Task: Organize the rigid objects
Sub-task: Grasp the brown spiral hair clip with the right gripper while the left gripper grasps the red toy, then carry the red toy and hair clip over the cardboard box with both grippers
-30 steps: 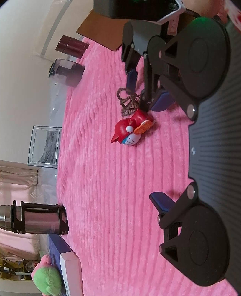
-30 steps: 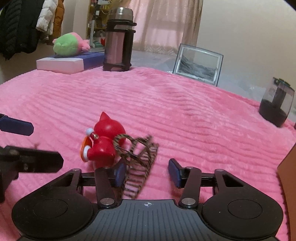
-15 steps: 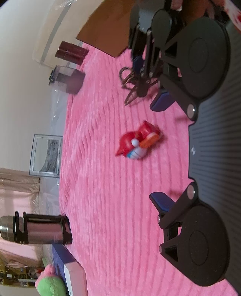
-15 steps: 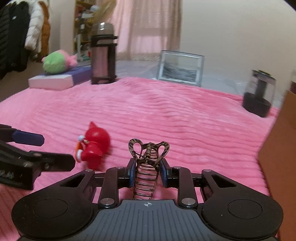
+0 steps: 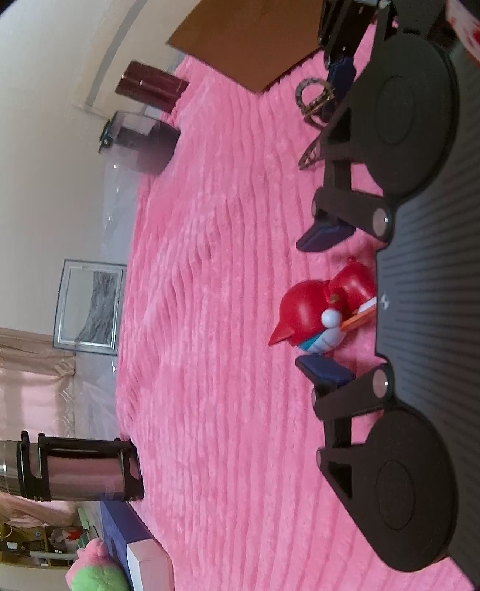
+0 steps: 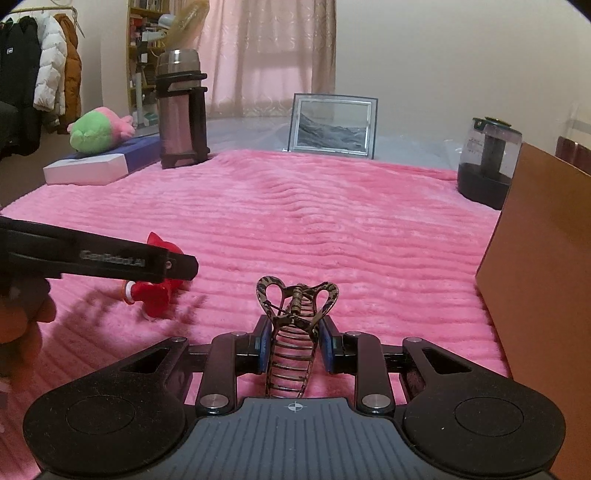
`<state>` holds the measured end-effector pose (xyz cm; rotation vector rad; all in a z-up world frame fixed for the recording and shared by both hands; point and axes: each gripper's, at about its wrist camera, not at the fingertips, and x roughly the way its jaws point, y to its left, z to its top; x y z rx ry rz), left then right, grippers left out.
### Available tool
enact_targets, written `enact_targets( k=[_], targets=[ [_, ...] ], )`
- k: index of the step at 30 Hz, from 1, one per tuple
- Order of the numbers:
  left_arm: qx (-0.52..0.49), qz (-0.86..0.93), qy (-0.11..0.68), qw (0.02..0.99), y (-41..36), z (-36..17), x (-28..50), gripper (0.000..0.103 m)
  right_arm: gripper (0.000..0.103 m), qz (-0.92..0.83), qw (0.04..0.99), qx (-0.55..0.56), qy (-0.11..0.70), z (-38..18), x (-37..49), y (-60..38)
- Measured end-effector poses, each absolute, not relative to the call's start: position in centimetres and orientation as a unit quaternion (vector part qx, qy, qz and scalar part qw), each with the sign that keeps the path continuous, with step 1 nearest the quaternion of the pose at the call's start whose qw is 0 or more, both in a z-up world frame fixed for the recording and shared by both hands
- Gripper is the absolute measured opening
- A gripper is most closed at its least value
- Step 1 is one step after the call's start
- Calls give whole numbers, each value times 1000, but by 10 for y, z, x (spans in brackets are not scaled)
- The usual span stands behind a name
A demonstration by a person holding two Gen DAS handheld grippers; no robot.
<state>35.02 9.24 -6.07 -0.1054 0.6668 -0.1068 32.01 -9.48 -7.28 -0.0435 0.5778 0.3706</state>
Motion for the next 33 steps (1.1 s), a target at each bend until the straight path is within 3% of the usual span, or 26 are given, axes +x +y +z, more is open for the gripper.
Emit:
enact_targets(
  k=[4,33],
  targets=[
    [-55,-45,340,938,96,-63,357,40,24,185,941,-17,283,-73,320,-95],
    [-47,-85,344,934,76,-19,193,39,24,191,942,17,273,-16,198,-124]
  ],
)
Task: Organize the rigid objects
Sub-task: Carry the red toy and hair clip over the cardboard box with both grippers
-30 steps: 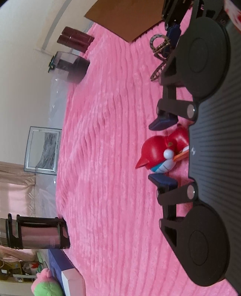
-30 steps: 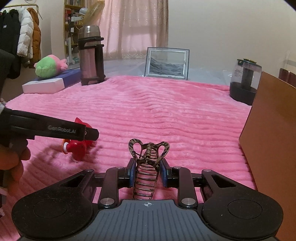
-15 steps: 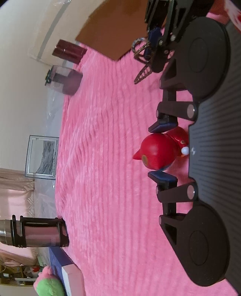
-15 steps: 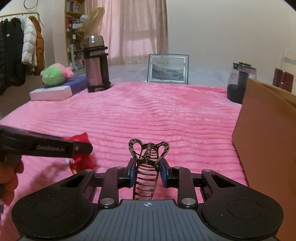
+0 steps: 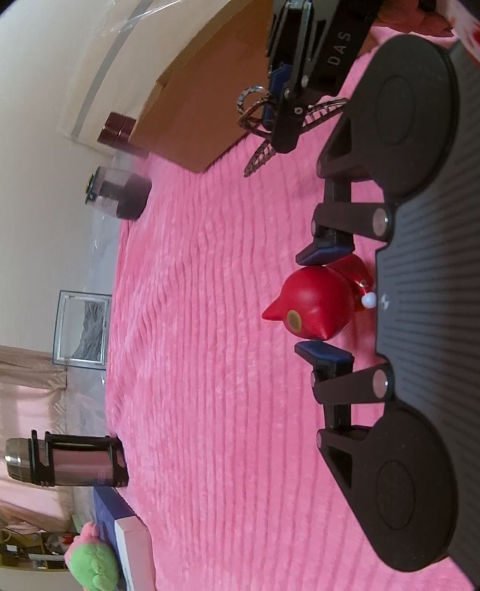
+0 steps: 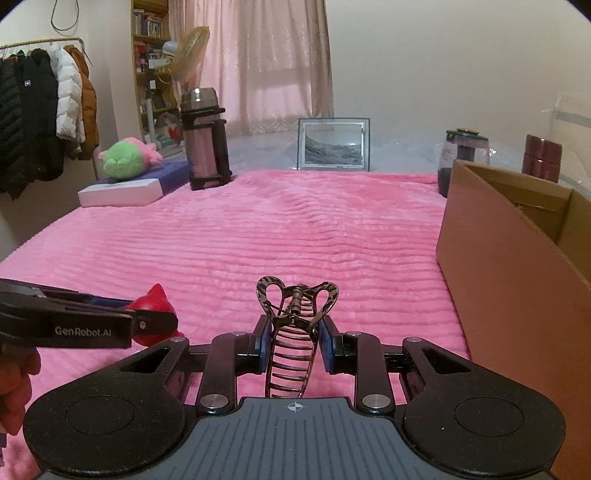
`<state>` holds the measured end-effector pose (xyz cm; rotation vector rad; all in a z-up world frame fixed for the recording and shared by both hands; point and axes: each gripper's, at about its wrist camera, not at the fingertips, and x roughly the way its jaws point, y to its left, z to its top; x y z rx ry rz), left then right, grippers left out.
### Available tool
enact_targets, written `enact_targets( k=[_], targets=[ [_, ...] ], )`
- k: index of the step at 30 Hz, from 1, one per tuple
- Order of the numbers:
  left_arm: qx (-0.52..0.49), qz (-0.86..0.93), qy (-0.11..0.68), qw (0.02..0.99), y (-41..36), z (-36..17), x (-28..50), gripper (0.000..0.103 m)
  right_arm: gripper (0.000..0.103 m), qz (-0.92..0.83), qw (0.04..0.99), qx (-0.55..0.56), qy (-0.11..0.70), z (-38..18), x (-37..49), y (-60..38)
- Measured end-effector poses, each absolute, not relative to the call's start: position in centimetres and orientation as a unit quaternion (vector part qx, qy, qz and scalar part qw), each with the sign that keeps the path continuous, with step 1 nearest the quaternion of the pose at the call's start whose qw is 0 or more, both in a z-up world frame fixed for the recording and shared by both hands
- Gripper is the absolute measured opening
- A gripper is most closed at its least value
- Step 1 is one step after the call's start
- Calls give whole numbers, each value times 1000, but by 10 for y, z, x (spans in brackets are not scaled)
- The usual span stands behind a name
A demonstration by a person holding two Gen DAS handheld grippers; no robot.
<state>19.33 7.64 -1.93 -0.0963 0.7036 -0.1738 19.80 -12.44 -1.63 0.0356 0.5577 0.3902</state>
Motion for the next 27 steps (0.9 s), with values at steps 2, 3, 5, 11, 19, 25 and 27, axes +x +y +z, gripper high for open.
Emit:
enact_targets(
  k=[2,3,5,11,19,25,27],
  targets=[
    [-45,-87,342,935,71,-13,182,39,24,191,943,23,272,-11,188,-129],
    [-43,-87,341,935,68,-10,177,39,24,191,943,25,271,-8,182,-131],
    [-39,-91,338,936,62,-3,164,39,24,190,944,29,269,-2,171,-137],
    [-31,-109,331,937,39,16,124,39,24,186,946,40,262,15,135,-158],
    [-18,-124,325,937,10,32,85,39,24,191,948,45,250,35,87,-185],
    [-4,-133,318,939,-7,44,66,39,24,192,952,48,233,49,64,-202],
    [-1,-136,316,939,-11,47,62,39,24,190,954,49,228,52,58,-208]
  ],
)
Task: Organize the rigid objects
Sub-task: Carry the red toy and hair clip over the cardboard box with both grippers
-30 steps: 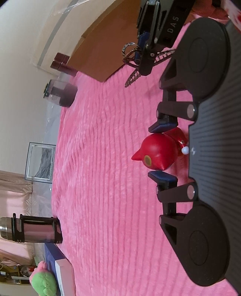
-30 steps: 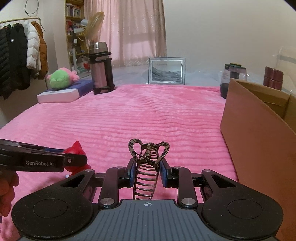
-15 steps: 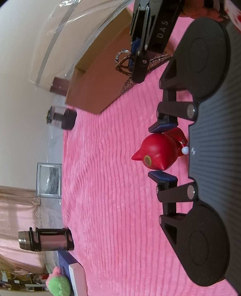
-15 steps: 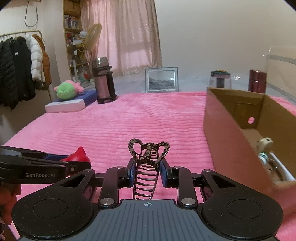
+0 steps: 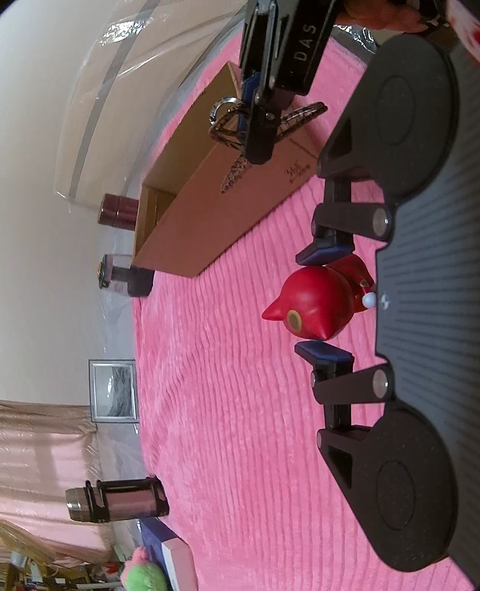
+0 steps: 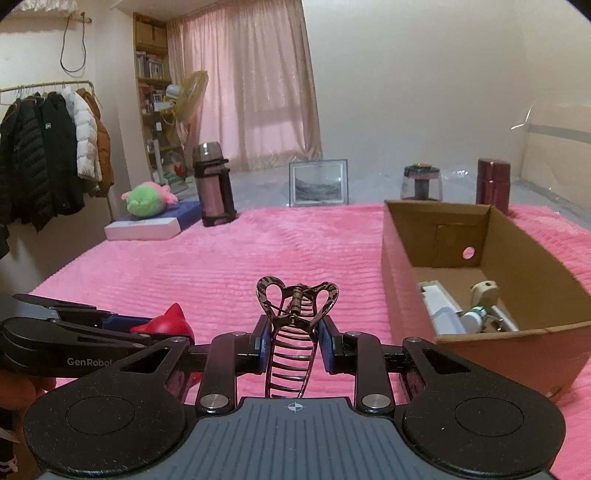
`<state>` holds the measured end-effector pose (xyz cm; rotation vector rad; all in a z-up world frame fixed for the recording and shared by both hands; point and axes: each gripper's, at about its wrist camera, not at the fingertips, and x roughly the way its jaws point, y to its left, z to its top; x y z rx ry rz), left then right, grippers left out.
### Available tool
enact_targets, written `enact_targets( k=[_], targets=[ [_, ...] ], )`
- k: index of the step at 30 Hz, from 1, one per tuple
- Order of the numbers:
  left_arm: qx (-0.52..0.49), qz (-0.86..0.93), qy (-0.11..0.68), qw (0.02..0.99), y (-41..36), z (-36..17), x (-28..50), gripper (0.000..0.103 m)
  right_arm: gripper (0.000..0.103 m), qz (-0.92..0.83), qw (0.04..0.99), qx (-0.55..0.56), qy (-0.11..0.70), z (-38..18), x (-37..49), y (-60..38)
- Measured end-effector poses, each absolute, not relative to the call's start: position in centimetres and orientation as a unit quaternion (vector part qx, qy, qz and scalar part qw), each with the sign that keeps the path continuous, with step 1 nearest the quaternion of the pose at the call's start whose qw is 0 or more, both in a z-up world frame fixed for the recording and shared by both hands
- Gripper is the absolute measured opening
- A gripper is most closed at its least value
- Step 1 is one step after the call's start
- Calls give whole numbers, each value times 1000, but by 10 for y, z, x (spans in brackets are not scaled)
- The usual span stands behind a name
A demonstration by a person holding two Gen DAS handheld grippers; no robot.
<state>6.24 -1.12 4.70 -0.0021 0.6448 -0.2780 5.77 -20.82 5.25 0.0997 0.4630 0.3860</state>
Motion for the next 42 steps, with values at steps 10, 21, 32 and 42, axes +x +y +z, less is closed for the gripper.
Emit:
enact_targets(
  k=[10,21,32,42],
  targets=[
    [12,-165,305,938,-39,61,49,39,24,171,961,53,212,61,35,-238],
    [27,-254,294,921,-101,80,49,39,24,105,970,65,210,67,19,-304],
    [37,-321,283,903,-159,92,71,39,24,51,973,57,219,76,32,-366],
    [60,-339,265,901,-190,108,97,39,24,51,973,43,219,82,54,-385]
  ],
)
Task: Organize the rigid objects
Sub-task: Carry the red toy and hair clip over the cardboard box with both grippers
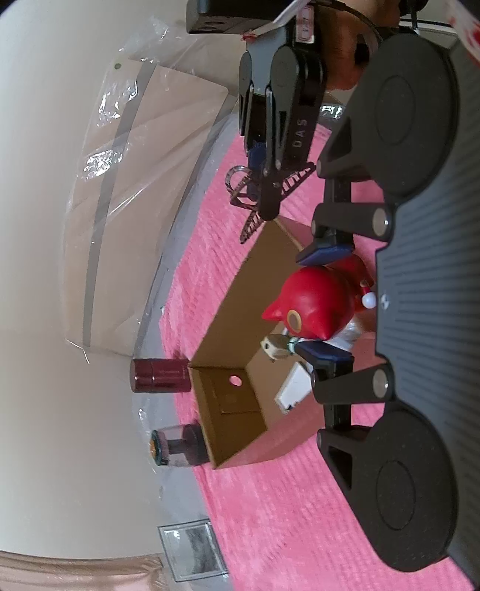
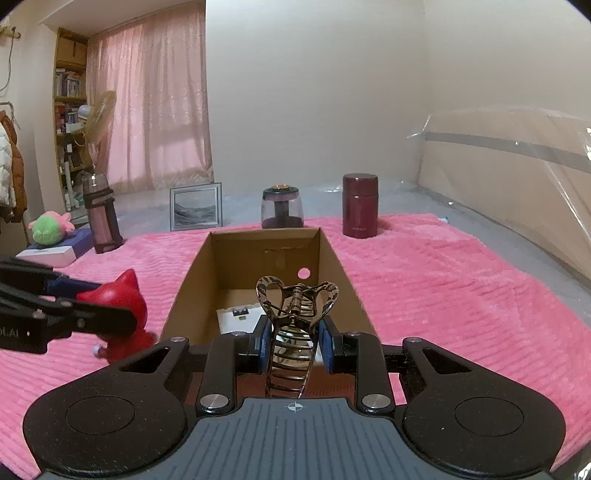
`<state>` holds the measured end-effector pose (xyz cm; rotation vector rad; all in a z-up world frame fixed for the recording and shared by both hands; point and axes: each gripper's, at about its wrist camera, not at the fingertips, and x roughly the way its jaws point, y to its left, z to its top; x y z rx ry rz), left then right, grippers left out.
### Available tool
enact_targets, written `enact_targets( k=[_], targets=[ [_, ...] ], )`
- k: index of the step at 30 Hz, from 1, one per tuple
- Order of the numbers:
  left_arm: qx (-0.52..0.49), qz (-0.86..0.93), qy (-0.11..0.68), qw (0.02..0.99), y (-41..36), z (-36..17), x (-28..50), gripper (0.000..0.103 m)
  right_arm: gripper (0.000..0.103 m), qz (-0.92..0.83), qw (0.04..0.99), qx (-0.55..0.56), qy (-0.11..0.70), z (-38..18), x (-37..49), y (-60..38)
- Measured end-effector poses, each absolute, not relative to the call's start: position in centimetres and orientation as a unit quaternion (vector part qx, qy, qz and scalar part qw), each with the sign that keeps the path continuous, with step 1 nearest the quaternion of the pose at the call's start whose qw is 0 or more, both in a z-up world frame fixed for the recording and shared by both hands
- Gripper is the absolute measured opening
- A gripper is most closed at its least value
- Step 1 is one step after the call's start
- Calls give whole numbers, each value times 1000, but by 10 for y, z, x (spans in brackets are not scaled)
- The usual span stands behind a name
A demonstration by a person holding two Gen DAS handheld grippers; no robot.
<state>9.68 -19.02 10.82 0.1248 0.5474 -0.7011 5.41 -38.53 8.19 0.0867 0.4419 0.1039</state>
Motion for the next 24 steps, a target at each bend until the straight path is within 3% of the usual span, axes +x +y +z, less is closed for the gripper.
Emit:
enact_targets(
  k=[9,24],
  targets=[
    [77,-335,261,902,-200,115,141,39,24,80,970,39,228,85,88,-392],
    [157,-322,283,890,-223,106,275,39,24,155,945,10,288,90,222,-399]
  ],
)
